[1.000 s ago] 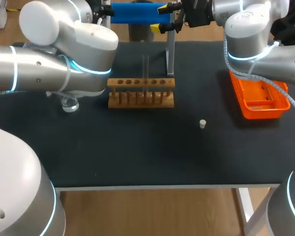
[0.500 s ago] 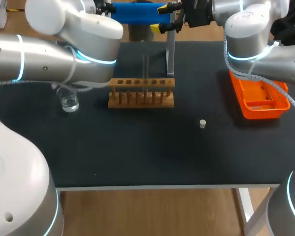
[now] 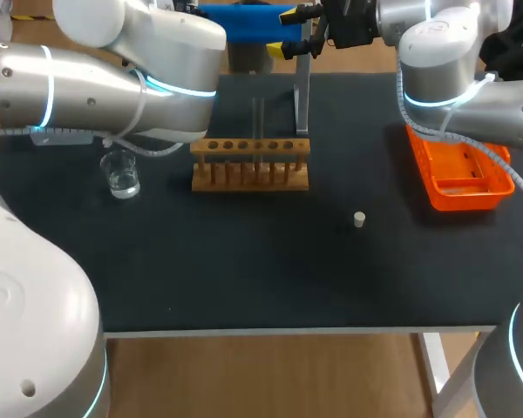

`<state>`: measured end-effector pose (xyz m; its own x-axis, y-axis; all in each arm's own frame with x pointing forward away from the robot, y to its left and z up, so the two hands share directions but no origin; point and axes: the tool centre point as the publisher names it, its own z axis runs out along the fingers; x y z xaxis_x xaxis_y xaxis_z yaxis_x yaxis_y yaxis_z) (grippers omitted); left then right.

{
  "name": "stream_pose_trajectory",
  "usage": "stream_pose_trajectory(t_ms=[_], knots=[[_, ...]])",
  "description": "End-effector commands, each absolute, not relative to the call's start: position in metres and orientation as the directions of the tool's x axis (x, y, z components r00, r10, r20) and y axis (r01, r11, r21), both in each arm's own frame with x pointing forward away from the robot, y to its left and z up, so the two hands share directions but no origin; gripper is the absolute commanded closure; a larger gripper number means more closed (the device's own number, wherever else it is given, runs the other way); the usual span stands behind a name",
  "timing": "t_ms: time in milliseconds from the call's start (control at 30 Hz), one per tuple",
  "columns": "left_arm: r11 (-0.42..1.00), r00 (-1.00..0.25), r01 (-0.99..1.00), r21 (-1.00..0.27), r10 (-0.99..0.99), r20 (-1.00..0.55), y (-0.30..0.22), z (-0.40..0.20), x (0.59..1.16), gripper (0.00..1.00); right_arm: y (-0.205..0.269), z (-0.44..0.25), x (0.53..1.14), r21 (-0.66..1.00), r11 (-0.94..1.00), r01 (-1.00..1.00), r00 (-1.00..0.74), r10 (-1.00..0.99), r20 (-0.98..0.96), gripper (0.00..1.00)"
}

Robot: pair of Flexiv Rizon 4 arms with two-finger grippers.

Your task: Invert the test tube, pick up the pipette, mount the tip to pipette, aspirate from beaker and dispense into the tube, eject the tip, return the pipette, and cap with the stopper.

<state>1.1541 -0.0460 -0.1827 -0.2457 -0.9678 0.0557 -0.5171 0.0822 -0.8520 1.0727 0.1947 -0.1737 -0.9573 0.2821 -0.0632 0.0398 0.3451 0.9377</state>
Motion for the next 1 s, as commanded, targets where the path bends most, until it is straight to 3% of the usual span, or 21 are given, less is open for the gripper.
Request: stream_pose_trajectory(t_ms=[33,1000], knots=[[0.089,-0.241,-0.549,-0.831,-0.969,0.056,-0.045,-0.181,1.154,1.0,0.194,-0.174,1.072,0.938,0.344,0.04,-0.957,0.283,-0.063,0.0],[0.06,-0.218,-0.595,-0.801,-0.972,0.09,-0.045,-0.194,1.157,1.0,0.194,-0.174,1.072,0.938,0.344,0.04,-0.957,0.283,-0.063,0.0]])
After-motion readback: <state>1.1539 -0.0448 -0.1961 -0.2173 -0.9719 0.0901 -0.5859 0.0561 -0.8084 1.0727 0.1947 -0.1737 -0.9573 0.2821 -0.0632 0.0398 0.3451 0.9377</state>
